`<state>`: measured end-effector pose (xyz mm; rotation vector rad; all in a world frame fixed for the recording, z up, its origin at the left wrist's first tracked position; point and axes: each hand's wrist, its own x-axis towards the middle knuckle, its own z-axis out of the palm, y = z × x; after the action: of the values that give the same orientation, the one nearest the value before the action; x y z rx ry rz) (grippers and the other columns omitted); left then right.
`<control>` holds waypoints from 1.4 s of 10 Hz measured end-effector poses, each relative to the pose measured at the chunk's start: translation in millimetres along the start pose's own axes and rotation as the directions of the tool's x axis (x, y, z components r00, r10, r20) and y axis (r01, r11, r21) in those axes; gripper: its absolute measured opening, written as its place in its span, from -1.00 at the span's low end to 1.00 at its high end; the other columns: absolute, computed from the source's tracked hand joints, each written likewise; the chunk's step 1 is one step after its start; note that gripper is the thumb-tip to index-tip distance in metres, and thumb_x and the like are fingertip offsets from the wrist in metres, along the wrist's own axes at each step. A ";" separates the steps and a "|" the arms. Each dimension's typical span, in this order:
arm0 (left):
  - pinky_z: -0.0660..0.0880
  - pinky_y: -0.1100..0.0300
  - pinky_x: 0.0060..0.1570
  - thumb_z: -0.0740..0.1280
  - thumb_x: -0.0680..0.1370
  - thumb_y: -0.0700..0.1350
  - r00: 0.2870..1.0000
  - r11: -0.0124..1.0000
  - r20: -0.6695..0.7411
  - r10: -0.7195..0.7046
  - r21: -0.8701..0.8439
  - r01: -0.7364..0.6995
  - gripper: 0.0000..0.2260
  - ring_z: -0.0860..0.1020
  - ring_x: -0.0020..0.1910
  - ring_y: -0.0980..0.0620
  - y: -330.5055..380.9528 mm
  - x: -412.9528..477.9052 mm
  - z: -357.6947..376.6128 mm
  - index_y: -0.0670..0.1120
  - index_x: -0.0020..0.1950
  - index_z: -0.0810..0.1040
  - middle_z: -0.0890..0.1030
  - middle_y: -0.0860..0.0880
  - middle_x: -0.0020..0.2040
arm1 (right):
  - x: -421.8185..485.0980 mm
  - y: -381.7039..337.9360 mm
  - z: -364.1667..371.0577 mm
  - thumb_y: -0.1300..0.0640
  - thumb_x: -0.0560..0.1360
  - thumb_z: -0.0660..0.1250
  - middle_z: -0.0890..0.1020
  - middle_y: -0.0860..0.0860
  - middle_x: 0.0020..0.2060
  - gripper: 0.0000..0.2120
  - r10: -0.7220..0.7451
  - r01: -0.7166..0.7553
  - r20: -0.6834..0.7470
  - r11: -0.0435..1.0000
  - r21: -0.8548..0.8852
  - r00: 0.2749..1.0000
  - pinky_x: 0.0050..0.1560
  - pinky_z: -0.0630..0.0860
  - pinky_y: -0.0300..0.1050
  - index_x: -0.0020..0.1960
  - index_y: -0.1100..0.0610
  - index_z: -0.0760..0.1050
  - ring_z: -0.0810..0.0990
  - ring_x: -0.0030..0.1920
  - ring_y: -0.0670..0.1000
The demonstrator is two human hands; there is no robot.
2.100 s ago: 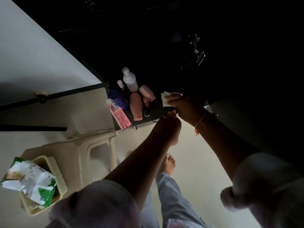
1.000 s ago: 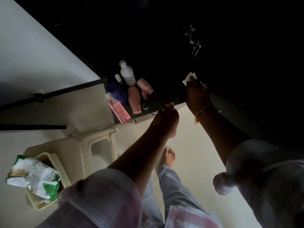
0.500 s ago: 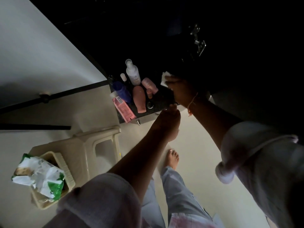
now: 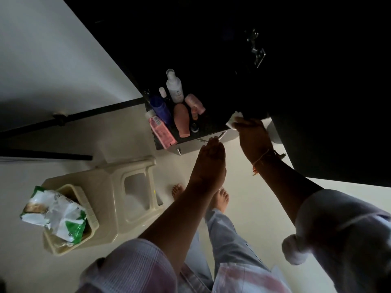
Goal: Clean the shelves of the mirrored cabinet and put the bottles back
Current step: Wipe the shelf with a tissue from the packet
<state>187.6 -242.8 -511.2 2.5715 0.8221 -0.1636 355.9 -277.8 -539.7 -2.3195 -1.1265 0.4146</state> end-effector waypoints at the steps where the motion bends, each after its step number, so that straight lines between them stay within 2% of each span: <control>1: 0.34 -0.11 0.34 0.48 0.37 -0.23 0.999 0.999 -0.024 -0.041 -0.034 0.040 -0.39 0.40 0.38 -0.26 -6.0 0.7 -3.2 -0.35 0.37 0.40 0.43 -0.32 0.37 | -5.6 -19.8 14.4 0.11 0.52 0.10 0.59 0.09 0.20 -0.62 -0.201 0.211 0.256 0.977 -0.013 0.946 0.29 0.38 -0.29 0.17 0.17 0.60 0.55 0.22 0.01; 2: 0.25 -0.08 0.41 0.41 0.45 -0.21 0.998 0.998 -0.034 -0.056 -0.010 0.056 -0.40 0.32 0.45 -0.24 -9.2 2.7 -1.5 -0.34 0.43 0.32 0.35 -0.31 0.44 | -2.2 -23.8 15.3 0.12 0.48 0.08 0.59 0.06 0.20 -0.59 -0.292 0.301 0.335 0.953 0.025 0.896 0.33 0.38 -0.17 0.15 0.11 0.62 0.52 0.24 0.02; 3: 0.04 -0.04 0.49 0.30 0.54 -0.19 0.998 0.998 -0.004 -0.061 -0.028 0.061 -0.41 0.12 0.54 -0.21 -7.8 4.0 -6.6 -0.32 0.51 0.16 0.16 -0.30 0.53 | 14.5 -25.4 7.6 0.18 0.49 0.18 0.61 0.07 0.19 -0.66 -0.199 0.218 0.267 0.975 -0.045 0.943 0.23 0.40 -0.27 0.17 0.18 0.60 0.53 0.23 0.05; 4: 0.06 -0.05 0.48 0.33 0.54 -0.18 0.998 0.998 -0.003 -0.061 -0.035 0.061 -0.39 0.14 0.53 -0.23 -8.5 6.4 -6.6 -0.34 0.50 0.17 0.17 -0.32 0.52 | 39.3 -31.4 9.7 0.25 0.50 0.12 0.59 0.22 0.18 -0.64 -0.206 0.238 0.257 0.966 -0.098 0.944 0.27 0.39 -0.22 0.18 0.34 0.55 0.52 0.26 0.18; 5: 0.07 -0.07 0.47 0.34 0.53 -0.18 0.998 0.995 -0.004 -0.070 -0.075 0.069 -0.40 0.15 0.52 -0.25 -7.3 7.6 -2.5 -0.35 0.49 0.19 0.18 -0.33 0.51 | 64.5 -37.5 15.4 0.12 0.54 0.26 0.54 0.09 0.23 -0.66 -0.066 0.125 0.285 0.973 -0.195 0.956 0.11 0.39 -0.33 0.28 0.19 0.49 0.49 0.25 0.05; 6: 0.15 -0.07 0.45 0.40 0.48 -0.17 0.995 0.994 -0.041 -0.093 -0.060 0.090 -0.37 0.22 0.49 -0.25 -9.4 8.8 3.5 -0.34 0.46 0.25 0.25 -0.33 0.48 | 98.0 -43.1 26.9 0.22 0.52 0.32 0.58 0.15 0.15 -0.73 0.010 0.011 0.237 0.996 -0.087 0.971 0.26 0.45 -0.08 0.18 0.33 0.53 0.54 0.12 0.00; 7: 0.01 -0.03 0.49 0.32 0.55 -0.15 0.996 0.995 -0.032 -0.081 -0.057 0.079 -0.38 0.10 0.54 -0.22 -9.1 11.4 4.5 -0.32 0.51 0.14 0.13 -0.30 0.53 | 117.2 -61.9 20.8 0.30 0.54 0.28 0.54 0.25 0.23 -0.71 -0.054 0.080 0.244 0.992 -0.100 0.968 0.32 0.36 -0.14 0.23 0.40 0.48 0.49 0.27 0.17; 8: 0.05 -0.04 0.47 0.36 0.52 -0.15 0.994 0.993 -0.040 -0.100 -0.071 0.097 -0.38 0.15 0.52 -0.23 -7.7 13.1 6.0 -0.33 0.49 0.20 0.19 -0.31 0.51 | 137.7 -78.1 16.5 0.33 0.63 0.03 0.34 0.15 0.43 -0.62 -0.123 0.156 0.385 0.986 -0.056 0.915 0.30 0.05 -0.33 0.44 0.30 0.27 0.26 0.45 0.09; 10: -0.02 -0.02 0.48 0.31 0.56 -0.13 0.996 0.994 -0.024 -0.090 -0.063 0.088 -0.38 0.09 0.54 -0.23 -6.5 14.5 3.6 -0.32 0.51 0.14 0.12 -0.30 0.54 | 137.0 -74.4 16.3 0.29 0.63 0.03 0.20 0.18 0.50 -0.58 -0.114 0.180 0.430 0.977 -0.117 0.896 0.45 0.05 -0.17 0.48 0.29 0.18 0.20 0.49 0.12; 11: 0.00 -0.04 0.49 0.29 0.57 -0.12 0.996 0.995 0.011 -0.089 -0.052 0.089 -0.39 0.08 0.54 -0.23 -5.8 13.9 0.1 -0.32 0.51 0.13 0.11 -0.31 0.54 | 110.9 -53.6 20.3 0.33 0.59 0.08 0.33 0.11 0.45 -0.61 -0.126 0.182 0.397 0.978 -0.105 0.909 0.47 0.08 -0.08 0.38 0.21 0.40 0.22 0.48 0.11; 12: -0.02 -0.04 0.50 0.27 0.58 -0.12 0.995 0.994 0.007 -0.096 -0.049 0.096 -0.39 0.05 0.55 -0.23 -4.3 13.0 -2.7 -0.33 0.52 0.10 0.08 -0.31 0.54 | 86.0 -40.1 22.8 0.31 0.58 0.10 0.36 0.10 0.43 -0.62 -0.127 0.155 0.395 0.987 -0.039 0.910 0.49 0.03 -0.19 0.36 0.19 0.44 0.22 0.49 0.09; 13: -0.06 -0.03 0.51 0.25 0.60 -0.14 0.994 0.992 0.037 -0.099 -0.070 0.101 -0.40 0.01 0.56 -0.20 0.0 9.7 -6.7 -0.31 0.53 0.06 0.05 -0.29 0.55 | 55.6 -35.9 23.3 0.14 0.59 0.18 0.42 0.02 0.39 -0.64 -0.087 0.071 0.341 0.996 0.059 0.936 0.13 0.07 -0.71 0.36 0.18 0.45 0.29 0.43 -0.08; 14: -0.01 -0.03 0.50 0.29 0.57 -0.14 0.992 0.988 0.021 -0.127 -0.090 0.128 -0.39 0.05 0.55 -0.20 0.3 5.5 -6.2 -0.31 0.52 0.11 0.10 -0.29 0.54 | 28.2 -42.1 16.6 0.08 0.54 0.26 0.50 -0.06 0.31 -0.64 -0.017 -0.003 0.365 0.998 0.056 0.931 0.26 0.33 -0.44 0.32 0.10 0.50 0.42 0.33 -0.15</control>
<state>192.1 -237.4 -506.8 2.4304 0.9665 -0.1802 338.3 -228.3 -530.2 -2.2440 -1.2725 0.8938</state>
